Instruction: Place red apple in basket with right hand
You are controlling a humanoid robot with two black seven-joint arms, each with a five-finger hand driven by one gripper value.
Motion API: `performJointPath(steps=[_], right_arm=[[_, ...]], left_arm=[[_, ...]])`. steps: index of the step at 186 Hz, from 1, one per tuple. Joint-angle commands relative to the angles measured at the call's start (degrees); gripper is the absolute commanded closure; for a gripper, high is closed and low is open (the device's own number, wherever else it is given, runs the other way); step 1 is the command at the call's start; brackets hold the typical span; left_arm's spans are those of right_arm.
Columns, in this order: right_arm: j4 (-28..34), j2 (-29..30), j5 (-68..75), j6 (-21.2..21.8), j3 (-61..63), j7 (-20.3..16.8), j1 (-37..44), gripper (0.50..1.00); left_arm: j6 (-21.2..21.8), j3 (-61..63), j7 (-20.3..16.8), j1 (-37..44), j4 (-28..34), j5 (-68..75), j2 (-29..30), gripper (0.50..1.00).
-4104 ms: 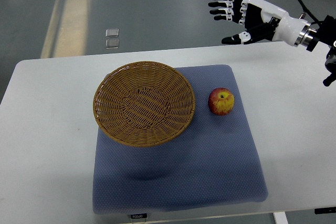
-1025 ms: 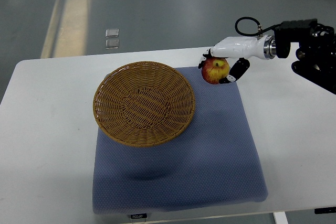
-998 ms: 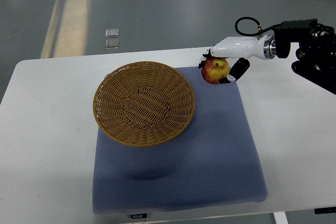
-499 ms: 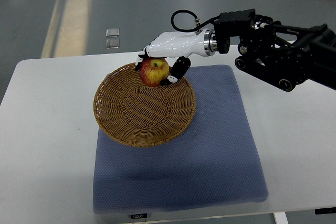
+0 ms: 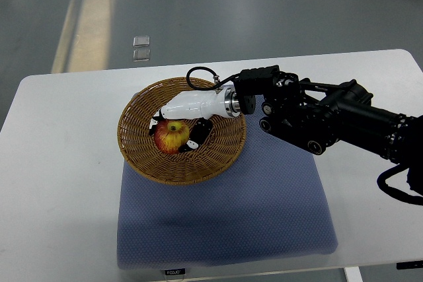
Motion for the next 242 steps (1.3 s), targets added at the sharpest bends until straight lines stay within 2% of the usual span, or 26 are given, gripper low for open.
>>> performJointPath(steps=[1, 74, 93, 106, 125, 138, 151, 152, 184, 242], right_arm=[[-1.48, 0.38, -0.01, -0.68, -0.08, 0.01, -0.84, 0.750], [-4.20, 0.38, -0.01, -2.26, 0.01, 0.01, -0.76, 0.742], [-4.20, 0.38, 0.07, -2.35, 0.36, -0.08, -0.84, 0.695], [-4.20, 0.38, 0.16, -2.26, 0.71, 0.01, -0.84, 0.642], [-4.20, 0.38, 0.25, -2.26, 0.80, 0.01, -0.84, 0.634], [-4.12, 0.38, 0.25, -2.26, 0.80, 0.01, -0.76, 0.603], [-3.94, 0.38, 0.25, -2.26, 0.89, 0.01, -0.76, 0.601], [-3.68, 0.38, 0.25, -2.26, 0.80, 0.10, -0.76, 0.587], [-3.59, -0.24, 2.97, -2.44, 1.59, 0.10, 0.12, 0.583], [-3.50, -4.19, 5.35, -1.47, 12.84, 0.10, 0.47, 0.579]], left_arm=[[0.00, 0.00, 0.00, 0.00, 0.00, 0.00, 0.00, 0.500], [0.00, 0.00, 0.00, 0.00, 0.00, 0.00, 0.00, 0.500], [0.00, 0.00, 0.00, 0.00, 0.00, 0.00, 0.00, 0.500], [0.00, 0.00, 0.00, 0.00, 0.00, 0.00, 0.00, 0.500], [0.00, 0.00, 0.00, 0.00, 0.00, 0.00, 0.00, 0.500], [0.00, 0.00, 0.00, 0.00, 0.00, 0.00, 0.00, 0.500], [0.00, 0.00, 0.00, 0.00, 0.00, 0.00, 0.00, 0.500], [0.00, 0.00, 0.00, 0.00, 0.00, 0.00, 0.00, 0.500], [0.00, 0.00, 0.00, 0.00, 0.00, 0.00, 0.00, 0.500], [0.00, 0.00, 0.00, 0.00, 0.00, 0.00, 0.00, 0.500]])
